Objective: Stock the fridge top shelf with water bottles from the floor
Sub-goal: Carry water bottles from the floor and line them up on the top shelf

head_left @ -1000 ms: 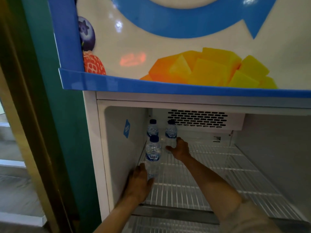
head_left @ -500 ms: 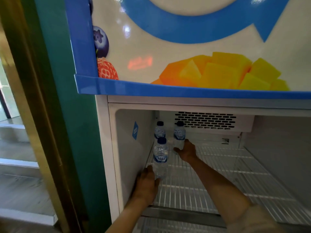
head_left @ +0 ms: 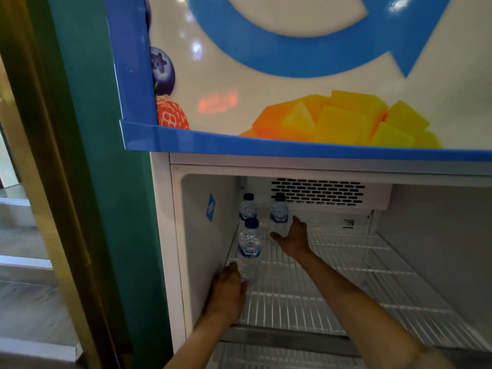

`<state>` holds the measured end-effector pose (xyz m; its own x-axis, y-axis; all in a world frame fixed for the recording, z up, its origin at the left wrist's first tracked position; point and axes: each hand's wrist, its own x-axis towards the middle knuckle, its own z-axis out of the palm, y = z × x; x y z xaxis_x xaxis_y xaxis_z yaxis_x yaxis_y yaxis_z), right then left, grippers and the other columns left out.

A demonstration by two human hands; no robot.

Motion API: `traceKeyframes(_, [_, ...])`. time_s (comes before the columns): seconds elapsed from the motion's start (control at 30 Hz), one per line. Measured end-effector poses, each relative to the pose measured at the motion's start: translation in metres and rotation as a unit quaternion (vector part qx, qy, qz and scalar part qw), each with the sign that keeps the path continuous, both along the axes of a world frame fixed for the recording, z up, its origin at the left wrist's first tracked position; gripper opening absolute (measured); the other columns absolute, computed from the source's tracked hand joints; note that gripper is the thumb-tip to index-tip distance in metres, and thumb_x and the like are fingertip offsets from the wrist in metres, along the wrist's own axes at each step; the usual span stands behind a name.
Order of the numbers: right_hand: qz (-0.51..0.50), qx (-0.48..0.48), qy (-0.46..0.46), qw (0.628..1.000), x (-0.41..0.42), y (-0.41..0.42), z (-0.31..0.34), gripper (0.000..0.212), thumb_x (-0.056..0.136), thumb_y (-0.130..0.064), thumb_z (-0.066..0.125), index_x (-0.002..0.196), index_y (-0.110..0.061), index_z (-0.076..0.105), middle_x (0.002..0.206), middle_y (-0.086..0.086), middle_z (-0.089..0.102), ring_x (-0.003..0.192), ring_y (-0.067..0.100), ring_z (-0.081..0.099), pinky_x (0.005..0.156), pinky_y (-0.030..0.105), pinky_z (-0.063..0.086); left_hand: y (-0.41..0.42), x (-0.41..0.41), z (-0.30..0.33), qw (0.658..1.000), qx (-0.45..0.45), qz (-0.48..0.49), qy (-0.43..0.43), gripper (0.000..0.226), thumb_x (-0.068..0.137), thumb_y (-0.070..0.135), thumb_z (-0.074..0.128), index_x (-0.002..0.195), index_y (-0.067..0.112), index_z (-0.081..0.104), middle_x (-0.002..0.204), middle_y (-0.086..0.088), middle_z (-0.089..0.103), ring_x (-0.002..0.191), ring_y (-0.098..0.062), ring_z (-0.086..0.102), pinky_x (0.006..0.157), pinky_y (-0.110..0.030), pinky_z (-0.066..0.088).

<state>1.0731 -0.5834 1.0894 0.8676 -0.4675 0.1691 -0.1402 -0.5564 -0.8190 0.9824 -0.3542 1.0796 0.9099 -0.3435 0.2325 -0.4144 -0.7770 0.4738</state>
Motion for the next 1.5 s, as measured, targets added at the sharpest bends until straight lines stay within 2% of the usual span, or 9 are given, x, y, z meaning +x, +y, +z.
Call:
traceKeyframes(0.17, [0.019,0.006,-0.128,0.992,-0.036,0.019,0.023,0.05,0.092,-0.023,0.069,0.136,-0.008,0.05,0.131,0.013,0.053,0.12,0.026,0.055,0.098,0.022,0.039,0.001,-0.004,0.006,1.0,0.005,0.002,0.012,0.046,0.102,0.029,0.043,0.141,0.006,0.034,0.143,-0.01,0.045,0.128,-0.024,0.045,0.104,-0.024,0.031])
traceKeyframes(0.27, [0.116,0.069,-0.117,0.984,-0.061,0.035,0.036,0.032,0.096,-0.039,0.062,0.122,-0.021,0.062,0.116,-0.002,0.065,0.109,0.015,0.062,0.097,0.03,0.049,0.001,-0.008,0.008,1.0,0.011,0.005,0.02,0.043,0.101,0.029,0.046,0.136,0.006,0.039,0.138,-0.012,0.049,0.124,-0.025,0.048,0.102,-0.026,0.036])
traceKeyframes(0.47, [0.26,0.029,-0.035,0.964,-0.079,0.052,0.015,0.063,0.071,-0.054,0.082,0.125,-0.03,0.06,0.116,-0.013,0.067,0.107,0.002,0.063,0.093,0.021,0.052,0.009,-0.019,0.001,0.999,0.038,-0.003,0.035,0.041,0.097,0.043,0.046,0.122,0.011,0.05,0.124,-0.01,0.058,0.111,-0.026,0.058,0.09,-0.031,0.047])
traceKeyframes(0.57, [0.251,0.012,-0.031,0.967,-0.075,0.055,0.008,0.062,0.068,-0.044,0.088,0.121,-0.027,0.061,0.112,-0.01,0.067,0.102,0.009,0.064,0.088,0.022,0.055,0.013,-0.023,-0.002,0.999,0.029,-0.017,0.023,0.042,0.098,0.046,0.042,0.117,0.011,0.055,0.119,-0.011,0.061,0.106,-0.025,0.06,0.084,-0.027,0.045])
traceKeyframes(0.77, [0.203,0.006,-0.068,0.977,-0.049,0.069,0.017,0.057,0.08,-0.019,0.083,0.129,-0.011,0.056,0.117,-0.002,0.064,0.096,0.01,0.059,0.072,0.004,0.045,0.013,-0.028,-0.003,1.0,-0.004,-0.002,-0.004,0.045,0.098,0.048,0.039,0.107,0.009,0.058,0.112,-0.011,0.062,0.099,-0.025,0.06,0.077,-0.026,0.043])
traceKeyframes(0.87, [0.18,0.015,-0.068,0.981,-0.033,0.073,0.015,0.059,0.08,-0.022,0.082,0.131,-0.01,0.055,0.124,0.004,0.064,0.101,0.012,0.058,0.075,0.01,0.044,0.014,-0.028,-0.003,1.0,-0.014,-0.004,-0.008,0.044,0.098,0.048,0.04,0.106,0.009,0.059,0.111,-0.01,0.062,0.097,-0.024,0.06,0.075,-0.025,0.042])
traceKeyframes(1.0, [0.184,0.025,-0.071,0.98,-0.027,0.079,0.013,0.061,0.081,-0.024,0.082,0.133,-0.013,0.053,0.117,-0.003,0.06,0.1,0.011,0.056,0.071,0.0,0.041,0.014,-0.029,-0.003,1.0,-0.016,-0.003,-0.008,0.042,0.097,0.048,0.04,0.096,0.01,0.059,0.106,-0.009,0.062,0.092,-0.023,0.06,0.073,-0.024,0.04])
traceKeyframes(1.13, [0.19,0.023,-0.04,0.981,-0.023,0.073,0.01,0.07,0.077,-0.03,0.085,0.136,-0.016,0.052,0.12,-0.003,0.06,0.105,0.011,0.056,0.085,0.017,0.044,0.014,-0.03,-0.002,1.0,-0.015,-0.005,-0.006,0.037,0.097,0.048,0.04,0.082,0.016,0.05,0.101,-0.009,0.062,0.086,-0.021,0.058,0.07,-0.024,0.039])
traceKeyframes(1.5, [0.196,0.022,-0.012,0.98,-0.02,0.072,-0.007,0.06,0.076,-0.016,0.085,0.128,-0.007,0.056,0.109,-0.003,0.062,0.085,-0.001,0.056,0.067,0.001,0.044,0.013,-0.029,-0.004,1.0,-0.022,-0.001,-0.022,0.037,0.097,0.047,0.042,0.077,0.016,0.048,0.094,-0.008,0.062,0.074,-0.014,0.052,0.066,-0.025,0.041])
